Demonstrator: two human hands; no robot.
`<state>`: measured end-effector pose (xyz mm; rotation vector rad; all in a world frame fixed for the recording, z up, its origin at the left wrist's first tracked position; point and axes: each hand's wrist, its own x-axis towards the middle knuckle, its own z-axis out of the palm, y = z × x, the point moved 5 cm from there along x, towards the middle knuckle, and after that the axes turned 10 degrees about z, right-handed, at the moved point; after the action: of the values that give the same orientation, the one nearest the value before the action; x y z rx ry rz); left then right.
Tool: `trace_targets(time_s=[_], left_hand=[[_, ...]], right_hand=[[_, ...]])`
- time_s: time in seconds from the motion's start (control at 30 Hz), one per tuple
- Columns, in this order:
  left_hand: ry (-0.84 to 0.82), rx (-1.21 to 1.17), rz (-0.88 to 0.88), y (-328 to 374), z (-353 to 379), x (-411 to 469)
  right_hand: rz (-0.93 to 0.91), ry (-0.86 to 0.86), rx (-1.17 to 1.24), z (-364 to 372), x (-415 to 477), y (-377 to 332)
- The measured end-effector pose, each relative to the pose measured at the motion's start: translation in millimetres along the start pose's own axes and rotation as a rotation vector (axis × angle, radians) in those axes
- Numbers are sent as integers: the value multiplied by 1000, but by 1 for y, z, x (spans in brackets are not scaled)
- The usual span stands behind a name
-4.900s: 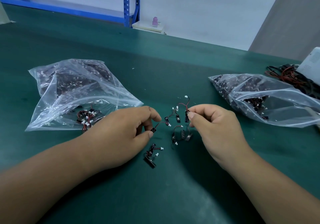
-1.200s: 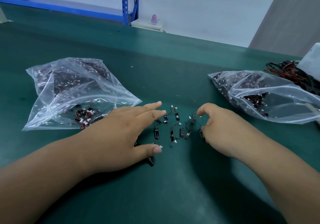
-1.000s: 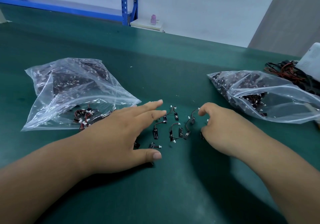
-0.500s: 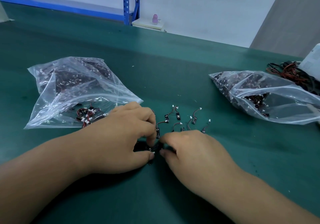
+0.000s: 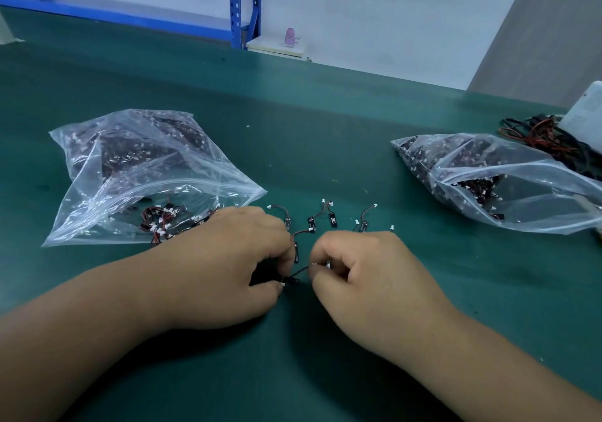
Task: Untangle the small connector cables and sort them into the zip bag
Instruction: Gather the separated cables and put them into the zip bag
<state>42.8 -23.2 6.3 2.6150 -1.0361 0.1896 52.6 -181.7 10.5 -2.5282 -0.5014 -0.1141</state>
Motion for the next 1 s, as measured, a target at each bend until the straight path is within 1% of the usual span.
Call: trace_targets(time_s=[0.17,0.23,0.4,0.5,0.67,0.77,1.0], left_hand=[[23,2,-20,-1,-1,0],[25,-4,-23,-1,-2,0],[-4,15,-37,-2,-2,-1],[1,13,-44,-3,-3,-1],[-6,25,-78,-6,-5,-2],[-17,27,-92,-8,-5,-2],[-7,72,-95,-11,-4,-1]], right_hand=[[60,40,199,-16,11,7],[73,57,220,-29,20,12],[220,105,113,-63,43,47],[279,105,12,-62,49,63],[340,172,-130,-58,52,78],[374,148,-211,-52,54,87],[380,124,-187,-58,55,86]])
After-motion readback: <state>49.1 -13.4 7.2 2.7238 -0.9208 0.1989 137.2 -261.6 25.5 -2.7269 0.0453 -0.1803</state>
